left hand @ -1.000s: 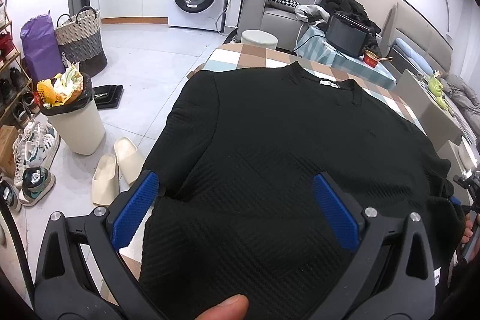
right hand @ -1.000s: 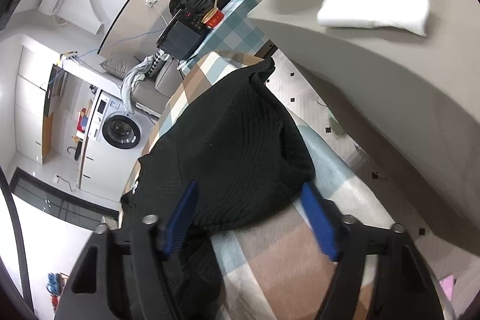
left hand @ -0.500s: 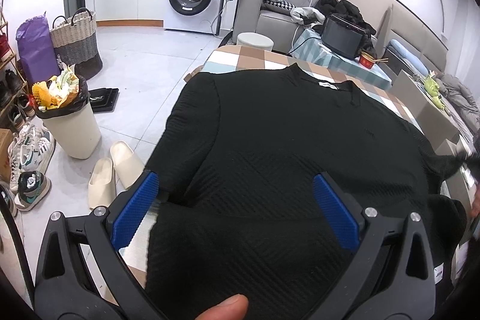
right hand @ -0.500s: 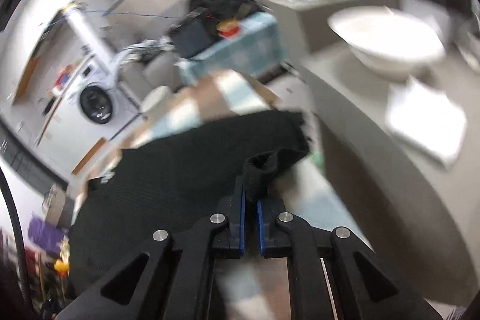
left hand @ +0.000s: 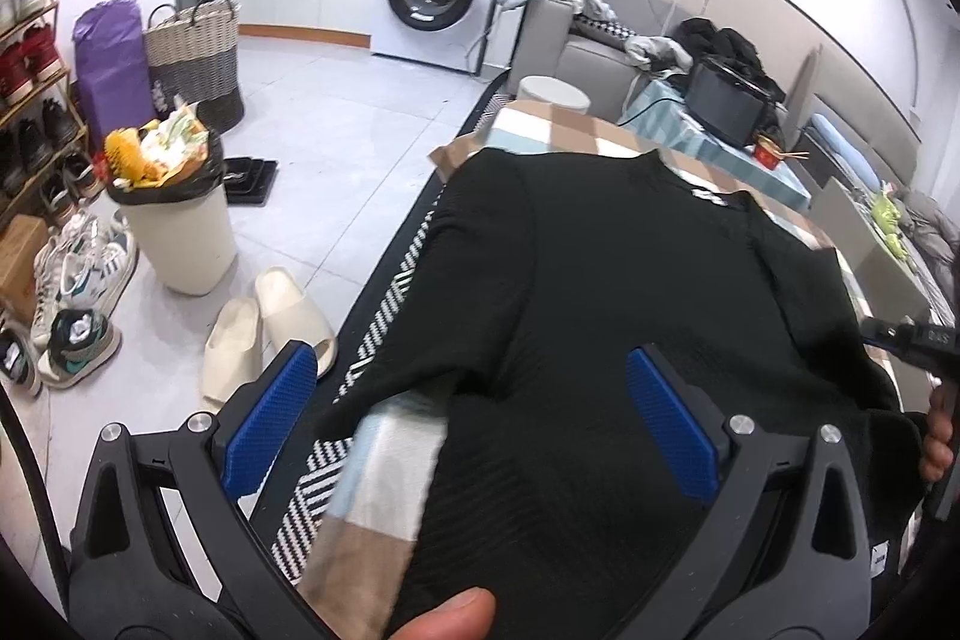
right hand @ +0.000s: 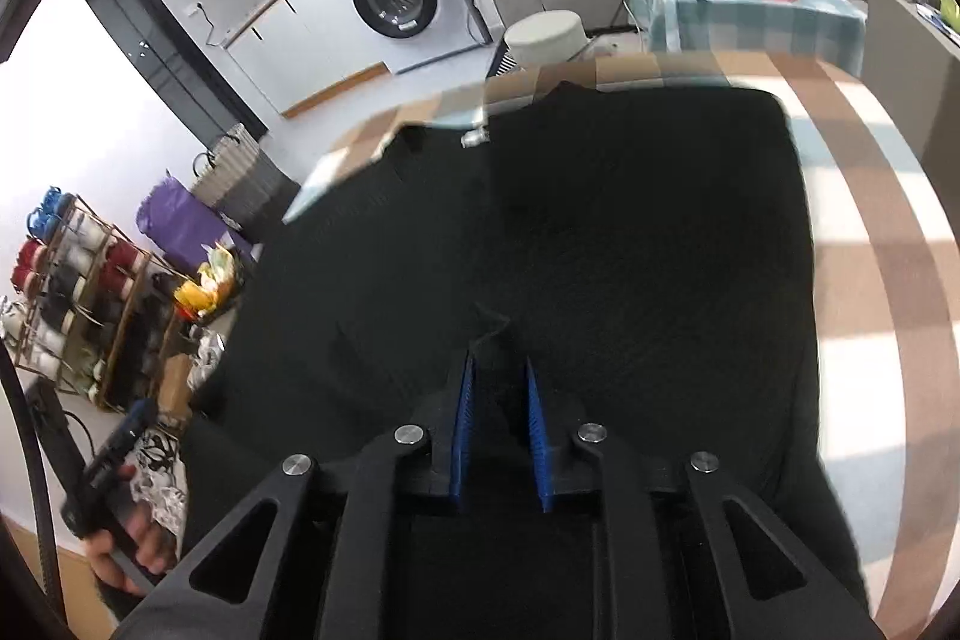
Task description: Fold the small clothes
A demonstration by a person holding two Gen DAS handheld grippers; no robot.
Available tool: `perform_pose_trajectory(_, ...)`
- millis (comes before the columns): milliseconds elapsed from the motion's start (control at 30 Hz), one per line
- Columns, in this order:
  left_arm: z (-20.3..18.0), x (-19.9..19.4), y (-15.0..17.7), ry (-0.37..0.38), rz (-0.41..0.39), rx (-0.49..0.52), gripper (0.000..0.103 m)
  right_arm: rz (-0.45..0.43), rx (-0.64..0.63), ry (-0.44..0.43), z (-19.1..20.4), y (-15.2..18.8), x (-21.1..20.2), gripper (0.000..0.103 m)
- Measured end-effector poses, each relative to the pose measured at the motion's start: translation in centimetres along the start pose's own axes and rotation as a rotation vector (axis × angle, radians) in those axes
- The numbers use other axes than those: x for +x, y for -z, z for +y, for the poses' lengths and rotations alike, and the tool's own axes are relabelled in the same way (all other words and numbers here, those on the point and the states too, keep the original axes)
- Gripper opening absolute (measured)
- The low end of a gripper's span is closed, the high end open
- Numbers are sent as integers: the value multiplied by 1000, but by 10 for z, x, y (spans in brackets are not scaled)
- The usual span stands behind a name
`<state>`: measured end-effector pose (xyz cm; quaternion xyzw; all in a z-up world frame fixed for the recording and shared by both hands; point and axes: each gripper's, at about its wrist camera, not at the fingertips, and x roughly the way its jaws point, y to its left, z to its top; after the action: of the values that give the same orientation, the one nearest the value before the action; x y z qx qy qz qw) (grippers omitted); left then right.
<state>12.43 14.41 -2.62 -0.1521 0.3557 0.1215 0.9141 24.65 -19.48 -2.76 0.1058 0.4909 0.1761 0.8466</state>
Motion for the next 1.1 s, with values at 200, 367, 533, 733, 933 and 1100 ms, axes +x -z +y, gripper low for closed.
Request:
perform_pose_trajectory(200, 33, 10, 3, -39, 29, -87, 102, -49, 133, 43, -33, 15, -19, 33)
perform_pose_trajectory(367, 75, 24, 7, -2, 90, -252, 100, -123, 241, 43, -60, 44, -52, 43)
perform_pose_trajectory(533, 121, 40, 21, 121, 170, -443, 92, -191, 325, 48, -75, 72, -85, 43)
perform_pose_trajectory(733, 150, 66, 37, 272, 257, -633, 91, -212, 376, 55, -84, 92, -99, 44)
perform_pose_trajectory(933, 162, 71, 53, 338, 282, -720, 90, -208, 394, 47, -84, 101, -98, 44)
perform_pose_trajectory(1100, 161, 94, 64, 389, 338, -783, 90, -203, 399, 41, -82, 100, -94, 44)
